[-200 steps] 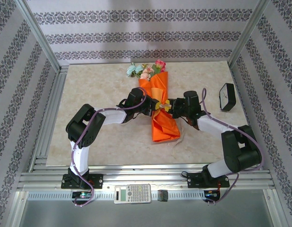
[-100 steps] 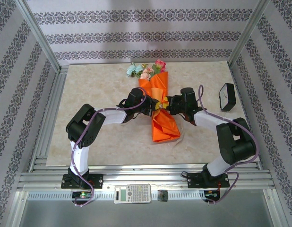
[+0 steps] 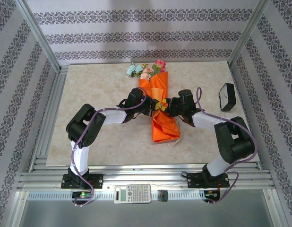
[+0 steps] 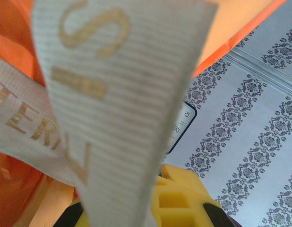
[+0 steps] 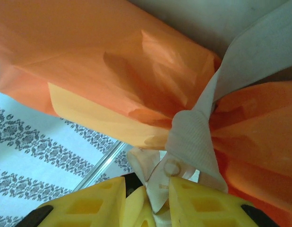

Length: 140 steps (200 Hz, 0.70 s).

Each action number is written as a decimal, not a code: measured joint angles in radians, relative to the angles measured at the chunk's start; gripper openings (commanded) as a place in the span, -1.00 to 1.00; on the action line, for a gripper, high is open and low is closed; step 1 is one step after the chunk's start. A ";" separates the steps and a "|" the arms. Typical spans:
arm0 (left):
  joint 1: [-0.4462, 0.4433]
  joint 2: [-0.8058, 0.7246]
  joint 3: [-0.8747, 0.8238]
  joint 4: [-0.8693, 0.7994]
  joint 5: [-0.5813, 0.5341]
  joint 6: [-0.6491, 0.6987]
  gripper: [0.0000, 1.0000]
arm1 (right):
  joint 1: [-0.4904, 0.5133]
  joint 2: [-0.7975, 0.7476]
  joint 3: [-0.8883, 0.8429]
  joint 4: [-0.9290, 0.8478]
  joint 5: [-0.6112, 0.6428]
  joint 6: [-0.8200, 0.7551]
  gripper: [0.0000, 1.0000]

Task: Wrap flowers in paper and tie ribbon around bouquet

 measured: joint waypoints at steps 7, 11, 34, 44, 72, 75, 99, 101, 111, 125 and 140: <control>0.000 0.000 0.000 0.000 0.000 0.000 -1.00 | 0.004 0.000 0.000 0.000 0.001 0.004 -0.38; 0.000 0.000 0.000 0.000 0.000 0.000 -1.00 | 0.004 0.000 0.000 0.000 0.001 0.006 -0.38; 0.000 0.000 0.000 0.000 0.000 0.000 -1.00 | 0.006 0.000 0.000 0.000 0.005 0.014 -0.35; 0.000 0.000 0.000 0.000 0.000 0.000 -1.00 | 0.011 -0.002 0.000 0.000 0.009 0.017 -0.34; 0.000 0.000 0.000 0.000 0.000 0.000 -1.00 | 0.011 -0.002 0.000 0.001 0.015 0.022 -0.33; 0.000 0.000 0.000 0.000 0.000 0.000 -1.00 | 0.011 -0.002 0.000 0.002 0.016 0.022 -0.34; 0.000 0.000 0.000 0.000 0.000 0.000 -1.00 | 0.011 0.006 0.000 0.016 0.016 0.026 -0.35; 0.000 0.000 0.000 0.000 0.000 0.000 -1.00 | 0.011 0.008 0.000 0.018 0.015 0.027 -0.35; 0.000 0.000 0.000 0.000 0.000 0.000 -1.00 | 0.011 0.019 0.001 0.023 0.015 0.029 -0.35; 0.000 0.000 0.000 0.000 0.000 0.000 -1.00 | 0.011 0.034 0.007 0.023 0.015 0.033 -0.36; 0.000 0.000 0.000 0.000 0.000 0.000 -1.00 | 0.013 0.041 0.011 0.023 0.015 0.033 -0.40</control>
